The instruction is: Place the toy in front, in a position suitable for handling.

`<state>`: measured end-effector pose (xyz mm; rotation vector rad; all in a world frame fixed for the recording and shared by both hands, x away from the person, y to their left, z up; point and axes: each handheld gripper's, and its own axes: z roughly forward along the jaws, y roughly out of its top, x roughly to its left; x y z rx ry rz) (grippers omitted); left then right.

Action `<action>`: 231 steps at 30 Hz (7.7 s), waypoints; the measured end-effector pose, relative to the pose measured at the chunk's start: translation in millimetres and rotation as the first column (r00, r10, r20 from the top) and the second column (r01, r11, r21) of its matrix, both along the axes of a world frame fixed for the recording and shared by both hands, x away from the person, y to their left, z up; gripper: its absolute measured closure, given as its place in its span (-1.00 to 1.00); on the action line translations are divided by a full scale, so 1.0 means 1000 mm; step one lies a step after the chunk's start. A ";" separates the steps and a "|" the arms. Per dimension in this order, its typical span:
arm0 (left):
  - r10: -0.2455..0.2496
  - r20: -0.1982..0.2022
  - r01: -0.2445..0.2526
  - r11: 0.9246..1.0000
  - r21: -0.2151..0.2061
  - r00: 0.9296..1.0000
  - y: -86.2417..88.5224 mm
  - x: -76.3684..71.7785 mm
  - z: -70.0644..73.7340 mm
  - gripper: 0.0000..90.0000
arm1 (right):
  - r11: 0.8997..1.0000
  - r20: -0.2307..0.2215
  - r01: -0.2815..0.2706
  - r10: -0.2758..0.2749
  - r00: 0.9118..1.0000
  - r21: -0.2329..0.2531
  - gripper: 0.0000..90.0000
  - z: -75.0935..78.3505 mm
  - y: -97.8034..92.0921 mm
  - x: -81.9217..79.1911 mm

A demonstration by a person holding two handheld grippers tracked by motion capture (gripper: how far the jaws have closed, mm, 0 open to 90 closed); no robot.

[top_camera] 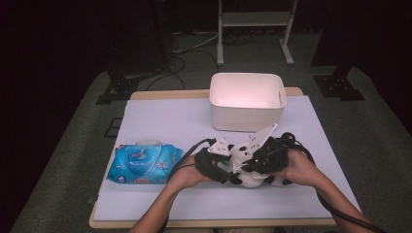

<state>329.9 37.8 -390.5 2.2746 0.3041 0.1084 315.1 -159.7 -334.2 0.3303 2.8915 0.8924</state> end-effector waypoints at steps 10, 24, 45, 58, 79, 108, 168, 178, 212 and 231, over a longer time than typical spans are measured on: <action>0.006 -0.016 -0.006 1.000 0.022 1.000 0.004 0.001 -0.006 -0.24 | 0.999 0.029 0.048 -0.048 0.998 -0.011 0.88 0.008 -0.006 0.010; 0.013 -0.048 -0.012 1.000 0.006 0.999 0.005 0.005 -0.004 -0.37 | 0.991 -0.010 0.134 -0.133 0.991 0.009 0.88 0.004 -0.039 0.021; -0.002 -0.031 0.002 1.000 0.018 1.000 -0.006 0.004 0.002 -0.27 | 0.996 -0.015 0.083 -0.083 0.996 0.010 0.88 0.000 -0.033 0.003; -0.009 -0.027 0.010 1.000 0.028 1.000 -0.004 0.001 0.003 -0.26 | 0.992 0.026 0.127 -0.126 0.992 -0.015 0.88 0.014 -0.030 0.029; 0.021 -0.110 -0.023 1.000 -0.017 0.994 -0.003 0.009 0.010 -0.57 | 0.995 -0.033 0.098 -0.098 0.995 -0.011 0.88 -0.009 -0.042 0.004; -0.023 -0.098 0.024 1.000 0.005 0.995 -0.011 0.000 0.010 -0.51 | 0.995 0.037 0.102 -0.102 0.994 -0.011 0.89 0.002 -0.045 0.003; -0.056 -0.081 0.056 0.998 0.003 0.995 0.022 0.015 0.025 -0.24 | 0.997 0.036 0.047 -0.049 0.998 0.062 0.89 0.009 -0.028 -0.003; -0.059 -0.079 0.059 0.998 -0.006 0.995 0.024 0.010 0.022 -0.26 | 0.999 0.056 0.050 -0.049 0.997 -0.009 0.89 0.018 -0.008 0.016; -0.088 -0.065 0.090 0.996 0.022 0.994 0.010 0.008 0.019 -0.45 | 0.999 0.045 0.022 -0.021 0.999 -0.028 0.89 0.016 -0.010 -0.004; -0.112 0.018 0.113 0.994 -0.001 0.993 0.022 0.010 0.021 -0.46 | 0.993 0.038 0.122 -0.122 0.992 0.008 0.89 0.022 -0.052 0.003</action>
